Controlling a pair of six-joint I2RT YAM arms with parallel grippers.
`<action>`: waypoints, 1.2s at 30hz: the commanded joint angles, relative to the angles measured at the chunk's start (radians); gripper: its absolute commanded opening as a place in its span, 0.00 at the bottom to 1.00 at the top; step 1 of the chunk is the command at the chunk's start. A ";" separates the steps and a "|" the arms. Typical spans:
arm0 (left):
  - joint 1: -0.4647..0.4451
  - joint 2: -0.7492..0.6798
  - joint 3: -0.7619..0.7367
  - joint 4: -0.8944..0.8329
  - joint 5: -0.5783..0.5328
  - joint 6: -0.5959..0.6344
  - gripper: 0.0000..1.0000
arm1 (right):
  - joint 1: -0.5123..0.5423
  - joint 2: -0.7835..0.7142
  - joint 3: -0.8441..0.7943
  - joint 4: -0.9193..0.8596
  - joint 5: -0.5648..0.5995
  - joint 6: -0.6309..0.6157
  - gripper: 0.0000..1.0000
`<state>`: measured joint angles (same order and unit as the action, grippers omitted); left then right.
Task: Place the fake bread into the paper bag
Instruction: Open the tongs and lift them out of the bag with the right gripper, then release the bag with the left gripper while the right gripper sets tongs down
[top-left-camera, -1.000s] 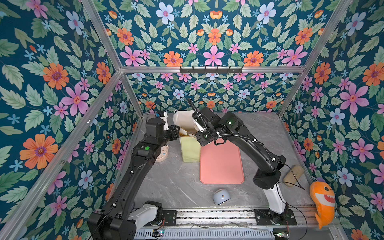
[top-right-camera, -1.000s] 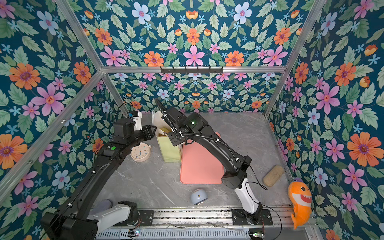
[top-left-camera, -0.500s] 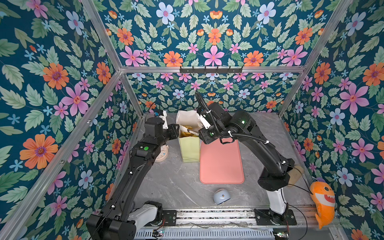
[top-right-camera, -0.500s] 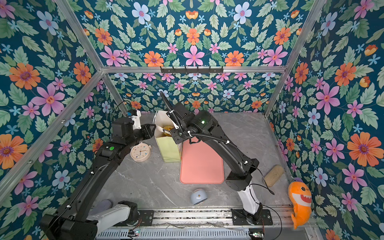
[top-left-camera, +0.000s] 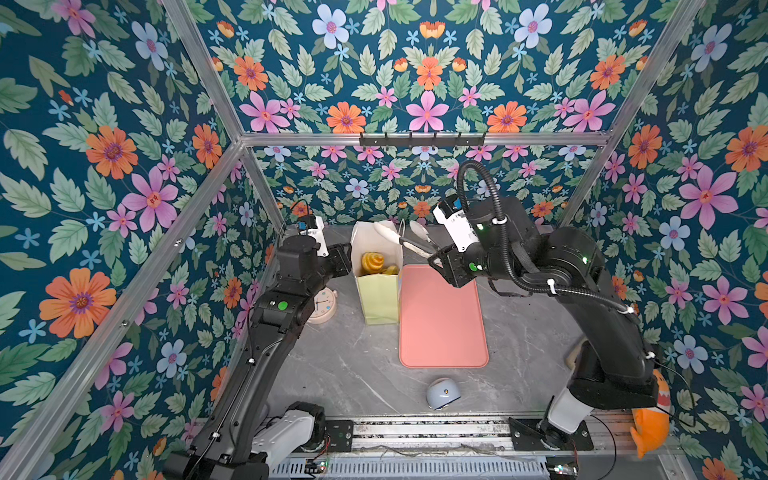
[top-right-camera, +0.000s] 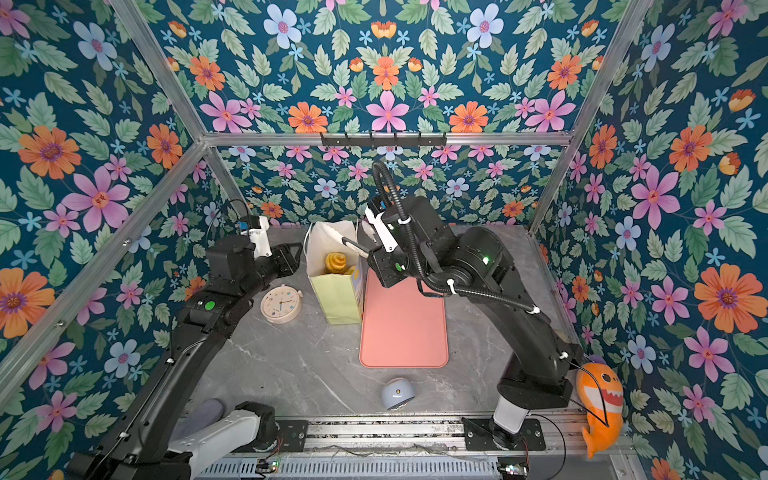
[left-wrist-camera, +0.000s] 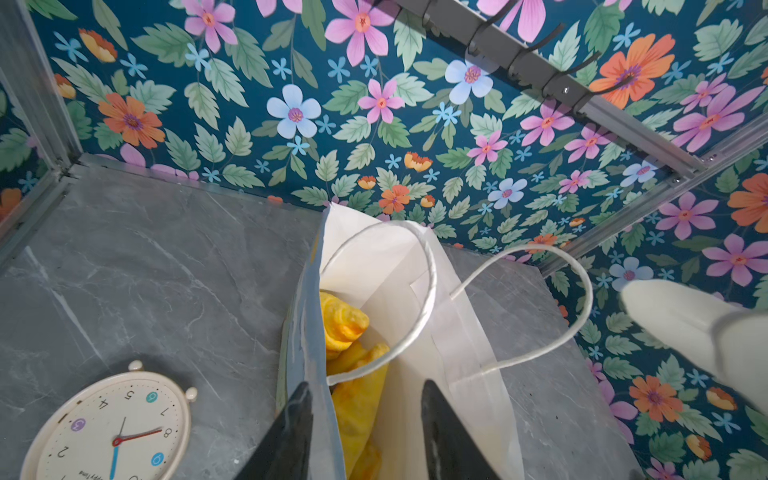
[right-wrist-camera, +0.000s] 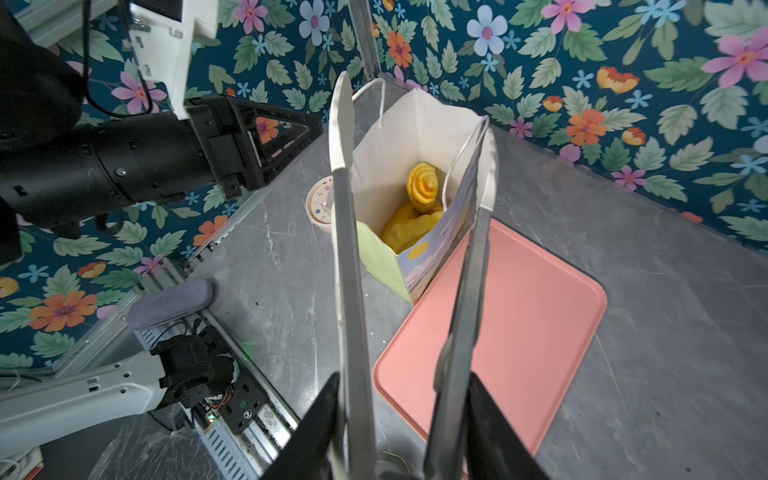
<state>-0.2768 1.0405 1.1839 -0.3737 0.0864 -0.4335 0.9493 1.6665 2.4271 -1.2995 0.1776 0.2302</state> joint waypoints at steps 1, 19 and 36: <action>-0.001 -0.035 -0.015 0.035 -0.098 0.022 0.44 | -0.012 -0.083 -0.096 0.089 0.138 -0.034 0.43; 0.000 -0.240 -0.328 0.315 -0.470 0.143 0.68 | -0.397 -0.407 -1.018 0.527 0.325 0.024 0.37; 0.000 -0.247 -0.393 0.317 -0.430 0.140 0.74 | -0.624 -0.194 -1.316 0.670 0.044 0.079 0.38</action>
<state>-0.2764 0.7979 0.7868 -0.0750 -0.3519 -0.2890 0.3244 1.4593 1.1076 -0.6781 0.2317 0.2935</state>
